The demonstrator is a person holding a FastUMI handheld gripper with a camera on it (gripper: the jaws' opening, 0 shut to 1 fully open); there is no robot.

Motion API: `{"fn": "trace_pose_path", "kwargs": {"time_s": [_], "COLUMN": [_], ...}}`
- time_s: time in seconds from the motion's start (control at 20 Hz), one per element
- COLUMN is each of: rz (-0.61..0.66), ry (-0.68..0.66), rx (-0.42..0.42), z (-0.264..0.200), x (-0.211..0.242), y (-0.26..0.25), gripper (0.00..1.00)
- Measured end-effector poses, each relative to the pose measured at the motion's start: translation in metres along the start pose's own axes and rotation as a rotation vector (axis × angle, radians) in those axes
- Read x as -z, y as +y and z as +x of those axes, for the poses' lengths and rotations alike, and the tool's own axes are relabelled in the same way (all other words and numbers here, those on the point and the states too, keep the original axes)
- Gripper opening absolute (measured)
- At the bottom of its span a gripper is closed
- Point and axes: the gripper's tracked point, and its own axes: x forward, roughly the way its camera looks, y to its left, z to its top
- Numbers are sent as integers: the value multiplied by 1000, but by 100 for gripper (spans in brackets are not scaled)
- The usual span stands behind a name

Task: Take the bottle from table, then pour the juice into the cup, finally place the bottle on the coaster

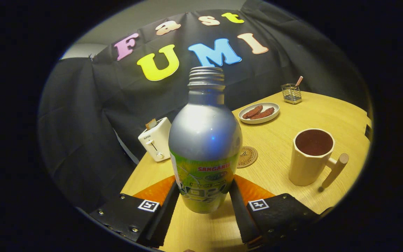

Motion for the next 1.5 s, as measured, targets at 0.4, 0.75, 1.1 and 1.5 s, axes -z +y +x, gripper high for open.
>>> {"fn": "trace_pose_path", "kwargs": {"time_s": [0.4,0.75,1.1,1.5], "rz": [249,424,660,861], "ry": [-14,30,40,60], "rx": [-39,-100,-96,-102], "z": [-9,-5,1,-2], "x": [-13,-4,-2,-1], "y": [-9,-13,-20,-30], "gripper": [78,78,77,77]}}
